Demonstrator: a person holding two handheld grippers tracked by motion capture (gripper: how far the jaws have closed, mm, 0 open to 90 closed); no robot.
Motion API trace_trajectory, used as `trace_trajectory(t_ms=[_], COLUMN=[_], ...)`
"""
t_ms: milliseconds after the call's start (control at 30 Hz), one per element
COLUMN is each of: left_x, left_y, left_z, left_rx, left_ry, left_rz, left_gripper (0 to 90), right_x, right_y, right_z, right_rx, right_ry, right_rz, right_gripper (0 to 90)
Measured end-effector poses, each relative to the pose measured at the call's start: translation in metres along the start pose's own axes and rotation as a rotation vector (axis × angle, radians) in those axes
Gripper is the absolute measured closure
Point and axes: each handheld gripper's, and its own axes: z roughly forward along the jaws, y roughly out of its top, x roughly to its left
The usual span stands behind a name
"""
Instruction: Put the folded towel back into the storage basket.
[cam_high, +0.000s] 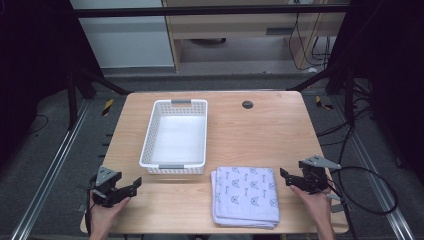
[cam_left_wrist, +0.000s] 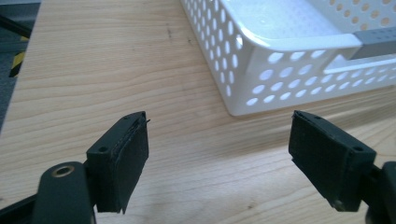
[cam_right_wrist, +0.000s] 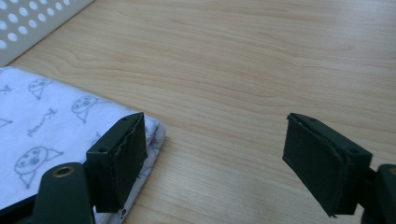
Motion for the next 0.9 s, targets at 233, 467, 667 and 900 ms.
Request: trace_trajectory(t_ms=[233, 467, 667, 900], left_x=[-0.017, -0.038, -0.049, -0.064], left_y=[0.001, 0.004, 0.005, 0.007], left_z=[-0.004, -0.006, -0.008, -0.007], left_rx=[-0.016, -0.03, -0.042, -0.042], left_ry=[-0.045, -0.09, -0.119, -0.158], left_rz=[0.007, 0.033, 0.056, 0.071], left_gripper=[19.1, 20.1, 23.6, 24.7], right_x=[0.006, 0.014, 0.023, 0.03], right_y=[0.003, 0.009, 0.013, 0.015], right_z=[-0.002, -0.003, -0.004, -0.003], right_rx=[-0.026, -0.027, -0.028, -0.012], right_ry=[0.007, 0.047, 0.069, 0.092], right_rz=[-0.026, -0.034, -0.051, -0.064], right_gripper=[20.5, 20.8, 21.5, 22.1])
